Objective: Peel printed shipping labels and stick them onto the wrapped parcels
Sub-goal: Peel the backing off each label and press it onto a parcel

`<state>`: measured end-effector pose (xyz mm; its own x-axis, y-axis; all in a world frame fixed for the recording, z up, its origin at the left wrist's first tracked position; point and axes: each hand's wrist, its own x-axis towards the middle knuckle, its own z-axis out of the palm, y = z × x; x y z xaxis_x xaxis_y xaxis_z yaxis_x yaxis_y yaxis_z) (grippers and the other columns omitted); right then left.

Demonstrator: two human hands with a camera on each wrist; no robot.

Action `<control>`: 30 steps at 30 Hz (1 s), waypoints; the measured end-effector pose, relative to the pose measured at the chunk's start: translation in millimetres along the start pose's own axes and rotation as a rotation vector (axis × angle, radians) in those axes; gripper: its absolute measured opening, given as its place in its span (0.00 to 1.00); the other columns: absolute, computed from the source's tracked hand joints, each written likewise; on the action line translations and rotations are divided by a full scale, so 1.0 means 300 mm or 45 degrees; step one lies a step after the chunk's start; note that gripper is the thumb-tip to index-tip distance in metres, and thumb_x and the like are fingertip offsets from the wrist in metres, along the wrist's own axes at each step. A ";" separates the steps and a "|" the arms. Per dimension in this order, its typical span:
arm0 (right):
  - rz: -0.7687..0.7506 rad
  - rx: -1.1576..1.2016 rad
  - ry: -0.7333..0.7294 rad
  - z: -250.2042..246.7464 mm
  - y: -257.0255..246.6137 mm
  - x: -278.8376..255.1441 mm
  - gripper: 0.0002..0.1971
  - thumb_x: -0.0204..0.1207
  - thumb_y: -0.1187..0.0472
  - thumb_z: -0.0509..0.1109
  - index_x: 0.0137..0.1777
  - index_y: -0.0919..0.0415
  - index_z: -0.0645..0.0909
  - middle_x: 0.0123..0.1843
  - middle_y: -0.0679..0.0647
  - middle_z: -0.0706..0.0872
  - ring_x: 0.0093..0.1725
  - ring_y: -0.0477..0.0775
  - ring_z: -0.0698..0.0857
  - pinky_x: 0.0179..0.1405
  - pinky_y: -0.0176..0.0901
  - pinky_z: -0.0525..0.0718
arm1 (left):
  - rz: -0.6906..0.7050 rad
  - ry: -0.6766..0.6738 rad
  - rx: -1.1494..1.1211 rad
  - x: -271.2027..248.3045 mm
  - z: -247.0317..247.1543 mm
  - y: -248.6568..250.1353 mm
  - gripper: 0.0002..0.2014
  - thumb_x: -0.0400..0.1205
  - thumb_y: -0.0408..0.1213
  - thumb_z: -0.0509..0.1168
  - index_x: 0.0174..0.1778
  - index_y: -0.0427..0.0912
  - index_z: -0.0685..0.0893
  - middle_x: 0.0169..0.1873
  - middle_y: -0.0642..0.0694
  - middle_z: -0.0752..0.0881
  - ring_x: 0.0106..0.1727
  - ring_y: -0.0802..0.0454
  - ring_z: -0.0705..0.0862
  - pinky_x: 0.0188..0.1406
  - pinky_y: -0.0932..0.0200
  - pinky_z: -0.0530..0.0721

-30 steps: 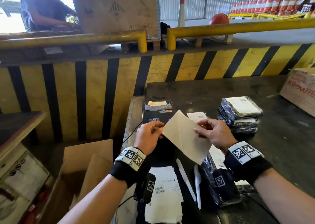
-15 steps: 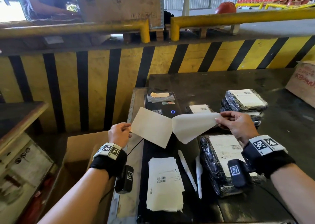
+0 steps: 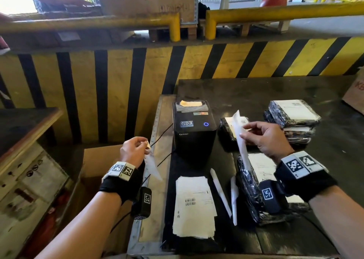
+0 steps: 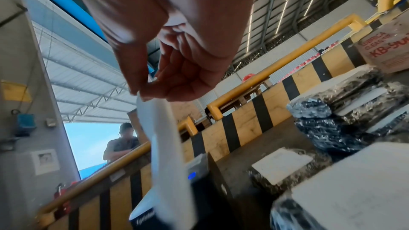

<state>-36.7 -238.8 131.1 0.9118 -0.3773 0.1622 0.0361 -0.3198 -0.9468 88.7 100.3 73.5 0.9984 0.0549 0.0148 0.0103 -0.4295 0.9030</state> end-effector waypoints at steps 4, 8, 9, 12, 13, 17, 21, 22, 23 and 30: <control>0.120 -0.320 -0.170 0.102 0.098 -0.030 0.05 0.69 0.66 0.78 0.42 0.57 0.86 0.36 0.53 0.89 0.35 0.49 0.87 0.41 0.41 0.87 | 0.041 -0.081 -0.091 -0.027 0.022 0.034 0.08 0.84 0.36 0.64 0.56 0.43 0.84 0.43 0.42 0.88 0.41 0.51 0.89 0.45 0.53 0.89; 0.240 -0.614 -0.277 0.183 0.180 -0.078 0.04 0.69 0.62 0.77 0.44 0.57 0.86 0.35 0.49 0.87 0.33 0.43 0.85 0.33 0.26 0.81 | 0.031 -0.173 -0.194 -0.050 0.045 0.064 0.08 0.84 0.34 0.63 0.57 0.41 0.83 0.44 0.40 0.88 0.39 0.51 0.88 0.38 0.60 0.85; 0.252 -0.668 -0.303 0.197 0.196 -0.083 0.05 0.69 0.61 0.77 0.44 0.57 0.87 0.36 0.49 0.87 0.36 0.45 0.87 0.38 0.30 0.83 | 0.025 -0.198 -0.211 -0.057 0.051 0.073 0.08 0.84 0.34 0.62 0.57 0.40 0.83 0.43 0.39 0.88 0.38 0.52 0.88 0.37 0.61 0.84; 0.295 -0.837 -0.387 0.215 0.214 -0.084 0.07 0.70 0.58 0.75 0.47 0.55 0.88 0.42 0.49 0.89 0.44 0.48 0.87 0.44 0.35 0.81 | 0.043 -0.241 -0.254 -0.083 0.076 0.108 0.08 0.85 0.33 0.61 0.56 0.39 0.83 0.41 0.41 0.87 0.35 0.54 0.87 0.34 0.64 0.83; 0.288 -0.877 -0.399 0.217 0.210 -0.083 0.07 0.71 0.57 0.75 0.49 0.54 0.88 0.44 0.49 0.89 0.45 0.47 0.86 0.45 0.35 0.79 | 0.067 -0.250 -0.263 -0.095 0.086 0.122 0.08 0.85 0.33 0.61 0.56 0.38 0.83 0.40 0.41 0.87 0.35 0.54 0.87 0.34 0.66 0.83; 0.150 -0.770 -0.332 0.213 0.131 -0.072 0.09 0.73 0.54 0.73 0.51 0.56 0.86 0.47 0.50 0.88 0.47 0.47 0.84 0.47 0.34 0.78 | 0.159 -0.299 -0.306 -0.131 0.139 0.193 0.07 0.85 0.32 0.61 0.54 0.38 0.83 0.40 0.40 0.87 0.37 0.52 0.87 0.38 0.62 0.86; -0.139 -0.638 -0.298 0.213 -0.009 -0.061 0.12 0.74 0.48 0.72 0.49 0.55 0.87 0.41 0.45 0.87 0.41 0.41 0.84 0.40 0.25 0.77 | 0.268 -0.297 -0.282 -0.149 0.224 0.277 0.06 0.84 0.33 0.62 0.52 0.39 0.84 0.39 0.42 0.87 0.36 0.53 0.87 0.36 0.64 0.85; -0.201 -0.630 -0.295 0.212 -0.033 -0.059 0.13 0.74 0.47 0.72 0.49 0.55 0.87 0.42 0.45 0.88 0.41 0.40 0.84 0.41 0.25 0.77 | 0.306 -0.279 -0.266 -0.150 0.247 0.297 0.06 0.84 0.34 0.62 0.51 0.40 0.84 0.39 0.43 0.88 0.35 0.54 0.87 0.34 0.66 0.85; -0.246 -0.639 -0.294 0.209 -0.048 -0.055 0.13 0.73 0.47 0.72 0.49 0.56 0.87 0.43 0.46 0.88 0.42 0.41 0.84 0.43 0.26 0.78 | 0.338 -0.265 -0.251 -0.150 0.267 0.314 0.06 0.84 0.35 0.62 0.50 0.41 0.84 0.39 0.43 0.88 0.34 0.55 0.87 0.33 0.67 0.85; -0.332 -0.615 -0.229 0.114 -0.037 -0.017 0.08 0.74 0.56 0.74 0.50 0.59 0.88 0.45 0.48 0.89 0.43 0.43 0.84 0.44 0.28 0.77 | 0.430 -0.267 -0.244 -0.135 0.391 0.396 0.04 0.83 0.38 0.64 0.46 0.45 0.84 0.36 0.47 0.89 0.29 0.61 0.86 0.31 0.68 0.85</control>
<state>-27.8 -203.4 131.4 0.9545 -0.0927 0.2834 0.1166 -0.7587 -0.6409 56.0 -58.6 129.7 0.9339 -0.2527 0.2530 -0.3093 -0.2161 0.9261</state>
